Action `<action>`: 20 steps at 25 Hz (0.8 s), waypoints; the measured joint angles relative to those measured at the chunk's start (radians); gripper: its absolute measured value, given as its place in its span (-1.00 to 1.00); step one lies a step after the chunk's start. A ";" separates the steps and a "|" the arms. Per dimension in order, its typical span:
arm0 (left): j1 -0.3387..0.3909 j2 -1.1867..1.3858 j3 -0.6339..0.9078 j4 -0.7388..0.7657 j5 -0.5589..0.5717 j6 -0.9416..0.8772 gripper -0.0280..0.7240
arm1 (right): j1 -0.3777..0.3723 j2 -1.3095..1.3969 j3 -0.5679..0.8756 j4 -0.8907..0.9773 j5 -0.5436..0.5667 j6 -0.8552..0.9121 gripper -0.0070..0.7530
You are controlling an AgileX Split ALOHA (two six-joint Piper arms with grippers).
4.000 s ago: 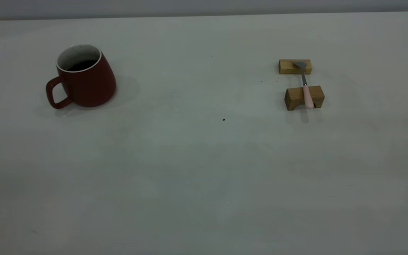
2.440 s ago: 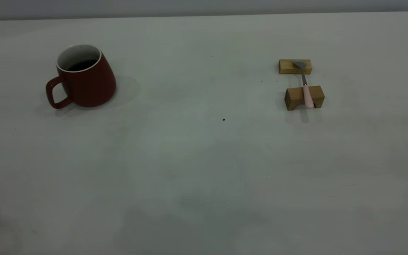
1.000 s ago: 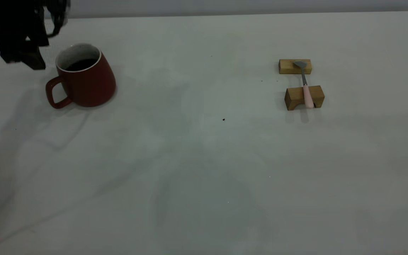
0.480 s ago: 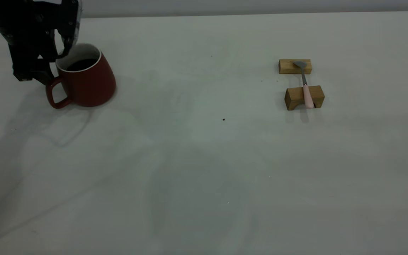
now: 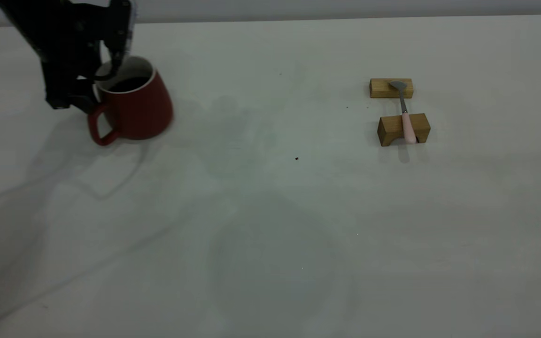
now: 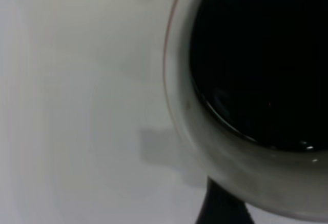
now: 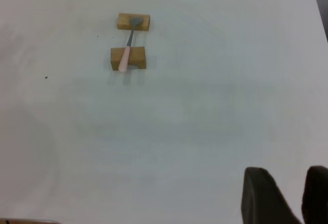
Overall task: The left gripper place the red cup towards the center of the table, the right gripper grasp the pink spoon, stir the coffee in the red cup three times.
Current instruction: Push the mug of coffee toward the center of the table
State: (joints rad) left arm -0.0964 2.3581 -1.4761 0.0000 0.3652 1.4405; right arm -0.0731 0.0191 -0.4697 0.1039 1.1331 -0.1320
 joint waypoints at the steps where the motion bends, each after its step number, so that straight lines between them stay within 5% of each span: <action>1: -0.009 0.000 0.000 -0.005 -0.001 0.000 0.62 | 0.000 0.000 0.000 0.000 0.000 0.000 -0.36; 20: -0.195 0.009 0.000 -0.257 -0.037 0.021 0.62 | 0.000 0.000 0.000 0.000 0.000 0.000 -0.36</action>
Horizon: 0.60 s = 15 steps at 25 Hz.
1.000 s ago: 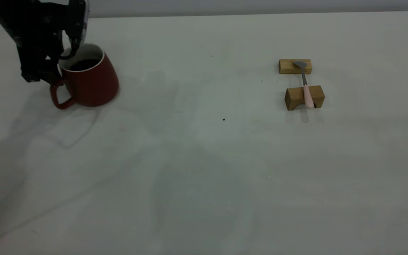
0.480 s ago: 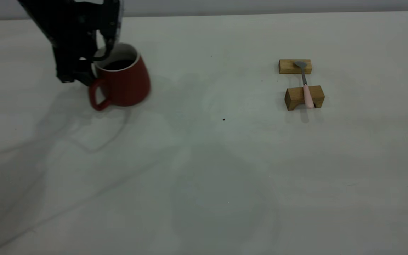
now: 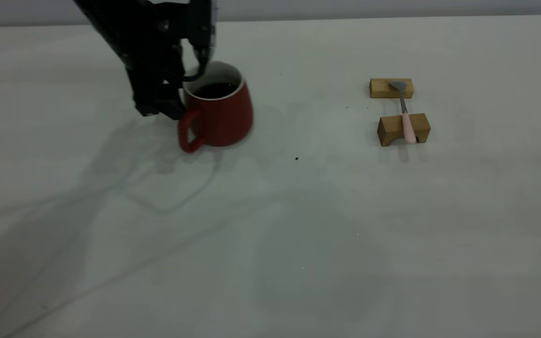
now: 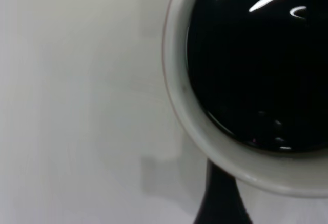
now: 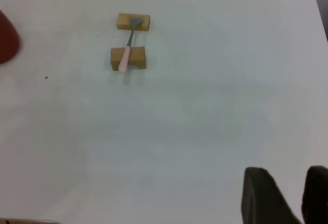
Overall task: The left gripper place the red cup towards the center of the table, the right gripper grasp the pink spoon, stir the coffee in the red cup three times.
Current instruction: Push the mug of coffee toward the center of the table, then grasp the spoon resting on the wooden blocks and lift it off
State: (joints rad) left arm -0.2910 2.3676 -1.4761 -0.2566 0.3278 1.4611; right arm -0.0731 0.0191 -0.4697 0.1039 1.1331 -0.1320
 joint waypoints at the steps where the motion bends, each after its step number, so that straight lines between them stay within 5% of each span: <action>1: -0.009 0.002 0.000 -0.004 -0.003 0.000 0.62 | 0.000 0.000 0.000 0.000 0.000 0.000 -0.36; 7: -0.024 -0.030 -0.001 -0.007 0.035 -0.024 0.62 | 0.000 0.000 0.000 0.000 0.000 0.000 -0.36; 15: 0.084 -0.379 0.000 -0.005 0.347 -0.289 0.62 | 0.000 0.000 0.000 0.000 0.000 0.000 -0.36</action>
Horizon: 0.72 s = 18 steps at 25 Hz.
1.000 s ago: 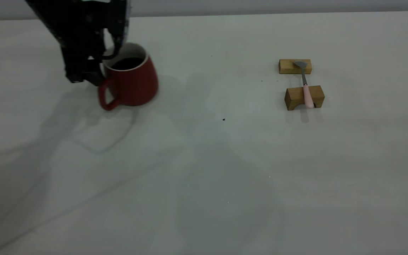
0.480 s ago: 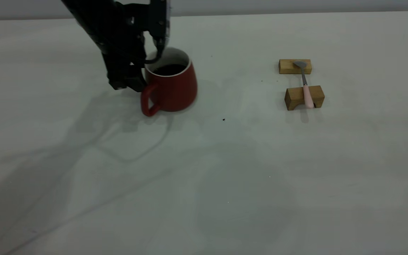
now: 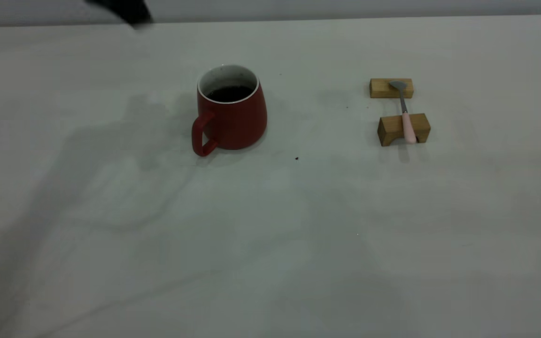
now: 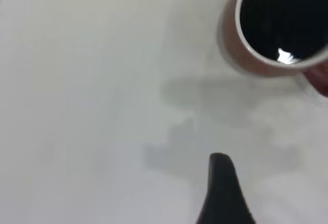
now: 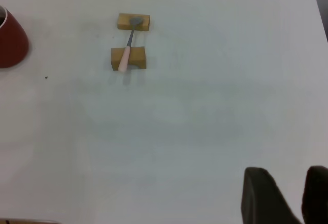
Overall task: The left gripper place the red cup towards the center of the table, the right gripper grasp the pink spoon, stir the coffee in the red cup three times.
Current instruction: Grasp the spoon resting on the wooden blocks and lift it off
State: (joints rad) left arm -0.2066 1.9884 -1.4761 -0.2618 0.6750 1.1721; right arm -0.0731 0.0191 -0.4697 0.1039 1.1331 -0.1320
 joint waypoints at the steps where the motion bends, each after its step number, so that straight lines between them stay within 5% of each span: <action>1: 0.015 -0.039 0.000 0.001 0.050 -0.054 0.62 | 0.000 0.000 0.000 0.000 0.000 0.000 -0.36; 9: 0.128 -0.335 0.000 0.034 0.470 -0.474 0.62 | 0.000 0.000 0.000 0.000 0.000 0.001 -0.36; 18: 0.145 -0.585 0.010 0.118 0.493 -0.794 0.62 | 0.000 0.000 0.000 0.000 0.000 0.001 -0.36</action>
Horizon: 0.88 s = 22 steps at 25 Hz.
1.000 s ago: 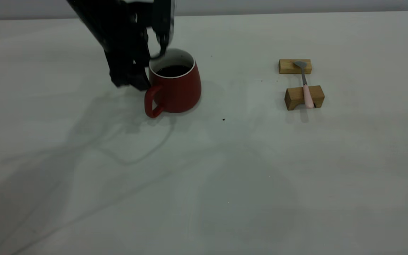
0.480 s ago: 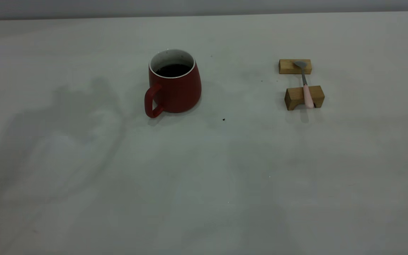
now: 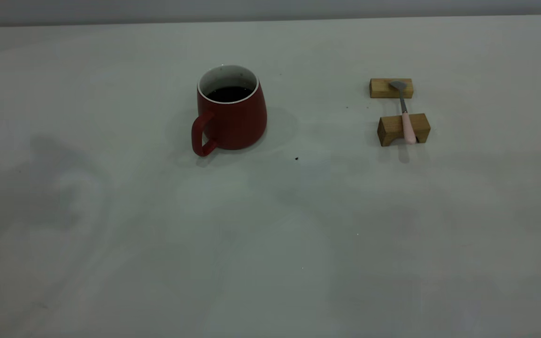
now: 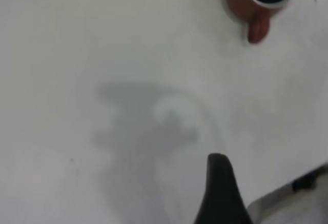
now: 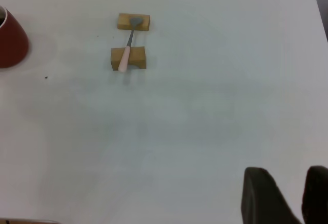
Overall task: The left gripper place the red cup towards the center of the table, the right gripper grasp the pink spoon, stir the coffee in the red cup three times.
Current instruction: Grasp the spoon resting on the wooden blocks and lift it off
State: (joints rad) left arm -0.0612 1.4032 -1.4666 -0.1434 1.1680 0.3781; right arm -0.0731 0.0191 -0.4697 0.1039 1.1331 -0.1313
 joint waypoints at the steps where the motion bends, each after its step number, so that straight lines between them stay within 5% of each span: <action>1: 0.000 -0.041 0.013 0.013 0.000 -0.043 0.62 | 0.000 0.000 0.000 0.000 0.000 0.000 -0.36; 15: 0.023 -1.063 0.695 0.060 -0.004 -0.378 0.62 | 0.000 0.000 0.000 0.000 0.000 0.000 -0.36; 22: 0.042 -1.358 0.915 0.167 -0.006 -0.455 0.62 | 0.000 0.000 0.000 0.000 0.000 0.000 -0.36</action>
State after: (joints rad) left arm -0.0195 0.0448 -0.5519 0.0240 1.1615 -0.0767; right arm -0.0731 0.0191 -0.4697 0.1039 1.1331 -0.1313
